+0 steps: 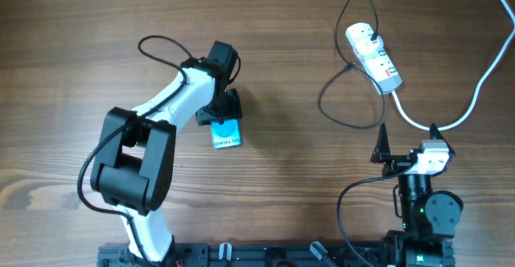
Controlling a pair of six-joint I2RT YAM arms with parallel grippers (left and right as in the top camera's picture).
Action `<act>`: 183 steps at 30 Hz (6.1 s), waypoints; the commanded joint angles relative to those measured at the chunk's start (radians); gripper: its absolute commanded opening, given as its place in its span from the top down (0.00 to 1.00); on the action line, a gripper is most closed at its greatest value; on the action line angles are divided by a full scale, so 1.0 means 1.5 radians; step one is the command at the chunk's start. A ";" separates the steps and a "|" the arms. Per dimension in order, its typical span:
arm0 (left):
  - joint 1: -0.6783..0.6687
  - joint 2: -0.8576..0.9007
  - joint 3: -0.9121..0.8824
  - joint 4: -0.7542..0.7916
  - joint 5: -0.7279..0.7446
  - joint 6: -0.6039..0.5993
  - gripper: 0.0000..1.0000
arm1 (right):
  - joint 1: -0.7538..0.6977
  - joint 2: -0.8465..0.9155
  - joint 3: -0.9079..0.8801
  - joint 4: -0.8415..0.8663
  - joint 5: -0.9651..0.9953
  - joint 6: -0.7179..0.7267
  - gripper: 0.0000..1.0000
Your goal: Plug charger to phone and switch on socket
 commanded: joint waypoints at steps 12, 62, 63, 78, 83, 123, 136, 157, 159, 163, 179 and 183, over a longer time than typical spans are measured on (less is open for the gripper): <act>-0.016 0.004 -0.041 0.019 0.005 -0.011 0.22 | 0.004 -0.008 -0.001 0.004 -0.008 -0.006 0.00; -0.018 -0.106 -0.034 -0.011 -0.016 -0.041 0.43 | 0.004 -0.008 -0.001 0.004 -0.008 -0.006 0.00; -0.018 -0.114 -0.034 -0.014 -0.016 -0.041 0.43 | 0.004 -0.008 -0.001 0.004 -0.008 -0.005 0.00; -0.018 -0.289 -0.034 -0.068 0.040 -0.065 0.43 | 0.004 -0.008 -0.001 0.004 -0.008 -0.005 0.00; -0.018 -0.341 -0.034 -0.068 0.085 -0.102 0.43 | 0.004 -0.008 -0.001 0.004 0.003 -0.034 0.00; -0.008 -0.383 -0.034 -0.004 0.163 -0.462 0.43 | 0.083 0.262 -0.001 0.282 -0.375 0.627 0.00; -0.008 -0.383 -0.034 0.004 0.170 -0.462 0.43 | 0.385 0.663 0.077 0.560 -0.198 0.554 0.01; -0.010 -0.383 -0.034 0.024 0.179 -0.474 0.42 | 0.489 1.025 0.305 0.698 -0.212 0.542 0.19; -0.010 -0.383 -0.034 0.024 0.179 -0.478 0.43 | 0.502 1.025 0.305 0.704 -0.185 0.543 0.21; -0.012 -0.383 -0.034 0.024 0.180 -0.480 0.43 | 0.514 1.025 0.305 0.706 -0.153 0.543 0.24; -0.041 -0.383 -0.034 0.050 0.179 -0.485 0.42 | 0.529 1.025 0.329 0.708 -0.134 0.557 0.42; -0.042 -0.383 -0.034 0.054 0.180 -0.485 0.42 | 0.529 1.025 0.329 0.708 -0.131 0.563 0.44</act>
